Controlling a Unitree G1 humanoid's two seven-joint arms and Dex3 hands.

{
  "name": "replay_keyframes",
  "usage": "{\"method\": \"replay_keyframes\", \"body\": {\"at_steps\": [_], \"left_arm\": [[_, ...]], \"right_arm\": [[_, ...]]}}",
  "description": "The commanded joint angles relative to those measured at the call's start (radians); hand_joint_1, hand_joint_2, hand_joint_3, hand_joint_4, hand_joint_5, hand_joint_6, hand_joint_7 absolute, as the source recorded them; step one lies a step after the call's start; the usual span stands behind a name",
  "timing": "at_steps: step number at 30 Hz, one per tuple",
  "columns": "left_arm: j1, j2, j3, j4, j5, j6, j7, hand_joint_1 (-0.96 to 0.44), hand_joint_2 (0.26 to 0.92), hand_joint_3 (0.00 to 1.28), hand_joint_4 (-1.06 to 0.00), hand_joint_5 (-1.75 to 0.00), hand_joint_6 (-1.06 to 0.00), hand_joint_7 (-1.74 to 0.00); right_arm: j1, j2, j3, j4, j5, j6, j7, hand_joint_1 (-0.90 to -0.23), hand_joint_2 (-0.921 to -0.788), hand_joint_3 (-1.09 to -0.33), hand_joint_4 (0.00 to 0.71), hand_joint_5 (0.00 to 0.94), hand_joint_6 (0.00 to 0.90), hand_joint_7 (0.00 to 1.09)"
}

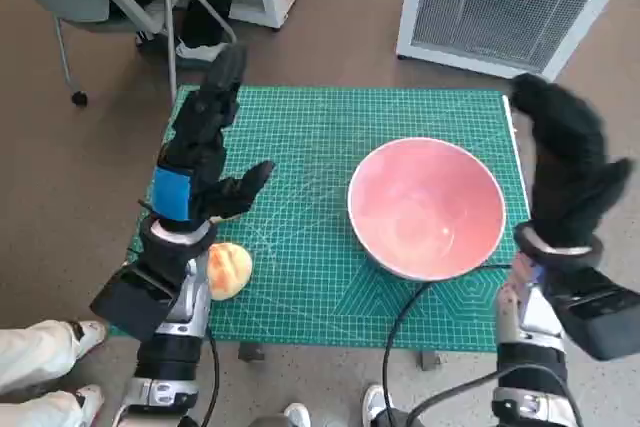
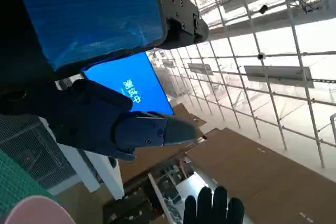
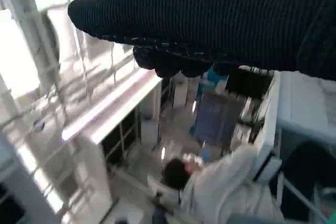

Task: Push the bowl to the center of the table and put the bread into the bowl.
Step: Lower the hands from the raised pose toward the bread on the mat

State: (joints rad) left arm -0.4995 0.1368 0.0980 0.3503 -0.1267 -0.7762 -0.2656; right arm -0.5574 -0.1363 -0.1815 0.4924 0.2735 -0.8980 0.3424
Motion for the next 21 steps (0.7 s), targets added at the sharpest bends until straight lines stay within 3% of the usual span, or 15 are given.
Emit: {"method": "replay_keyframes", "body": {"at_steps": [1,11,21], "left_arm": [[-0.02,0.001,-0.008,0.012,-0.001,-0.021,-0.005,-0.62,0.921,0.33,-0.05,0.0,-0.15,0.0],[-0.002,0.003,-0.013,-0.005,-0.017,-0.007,-0.017,-0.64,0.921,0.34,-0.03,0.0,-0.16,-0.01],[0.013,0.0,-0.01,-0.033,-0.05,0.021,-0.029,-0.62,0.921,0.31,-0.09,-0.02,-0.23,-0.03]], "right_arm": [[0.016,0.008,0.034,0.004,0.0,-0.005,0.041,-0.545,-0.921,-0.841,0.021,0.432,-0.001,0.59],[-0.008,-0.001,0.047,0.038,0.036,0.003,0.11,-0.532,-0.921,-0.861,0.0,0.467,-0.001,0.57],[-0.002,0.006,0.042,0.022,0.029,0.016,0.088,-0.53,-0.921,-0.868,-0.001,0.477,-0.001,0.56]]}}
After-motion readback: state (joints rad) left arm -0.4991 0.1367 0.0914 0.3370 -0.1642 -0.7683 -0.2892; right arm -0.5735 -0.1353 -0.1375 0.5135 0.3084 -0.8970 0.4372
